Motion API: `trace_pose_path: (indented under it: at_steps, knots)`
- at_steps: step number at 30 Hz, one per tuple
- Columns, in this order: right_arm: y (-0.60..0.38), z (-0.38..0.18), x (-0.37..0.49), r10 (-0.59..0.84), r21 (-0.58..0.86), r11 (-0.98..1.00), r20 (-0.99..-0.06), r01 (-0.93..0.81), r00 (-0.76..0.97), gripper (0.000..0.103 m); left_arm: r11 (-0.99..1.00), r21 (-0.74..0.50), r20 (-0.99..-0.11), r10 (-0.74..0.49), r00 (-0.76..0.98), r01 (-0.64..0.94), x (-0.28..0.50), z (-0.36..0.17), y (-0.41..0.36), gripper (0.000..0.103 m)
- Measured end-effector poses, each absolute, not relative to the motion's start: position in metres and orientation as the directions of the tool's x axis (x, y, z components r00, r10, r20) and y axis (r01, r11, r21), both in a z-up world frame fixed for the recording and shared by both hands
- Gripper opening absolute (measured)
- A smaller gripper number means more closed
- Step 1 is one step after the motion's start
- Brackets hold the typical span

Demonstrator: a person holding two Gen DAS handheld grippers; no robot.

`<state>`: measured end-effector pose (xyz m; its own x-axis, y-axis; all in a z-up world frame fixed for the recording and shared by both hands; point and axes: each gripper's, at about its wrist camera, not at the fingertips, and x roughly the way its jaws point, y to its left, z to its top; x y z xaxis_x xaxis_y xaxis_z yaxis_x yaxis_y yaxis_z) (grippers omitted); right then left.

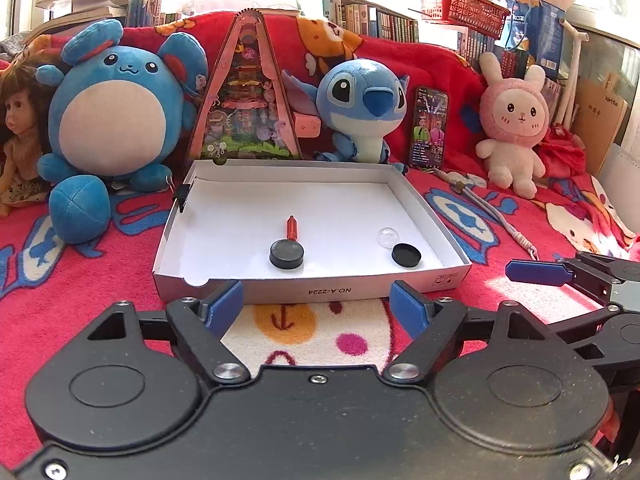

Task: Organize rigid objects
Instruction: 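Withdraw the left gripper from the box toward the blue hair clips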

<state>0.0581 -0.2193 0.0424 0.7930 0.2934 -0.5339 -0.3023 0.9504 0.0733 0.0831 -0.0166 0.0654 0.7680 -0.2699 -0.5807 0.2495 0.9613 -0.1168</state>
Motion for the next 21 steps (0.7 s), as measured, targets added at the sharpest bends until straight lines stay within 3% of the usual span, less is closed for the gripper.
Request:
trace_pose_path:
  at_steps: [6, 13, 21]
  knots:
    - [-0.218, 0.038, 0.026, 0.299, 0.062, 0.948, -0.496, -0.311, 0.815, 0.103, 0.967, -0.124, -0.547, -0.255, 0.797, 0.225, 0.050, 0.055, -0.012, 0.082]
    - [-0.217, 0.026, -0.001, 0.265, 0.038, 0.959, -0.468, -0.280, 0.843, 0.103, 0.983, -0.032, -0.512, -0.173, 0.841, 0.182, 0.018, 0.040, -0.017, 0.083]
    - [-0.216, 0.012, -0.022, 0.209, 0.030, 0.975, -0.453, -0.220, 0.866, 0.103, 0.979, -0.049, -0.501, -0.194, 0.843, 0.196, -0.003, 0.029, -0.012, 0.083]
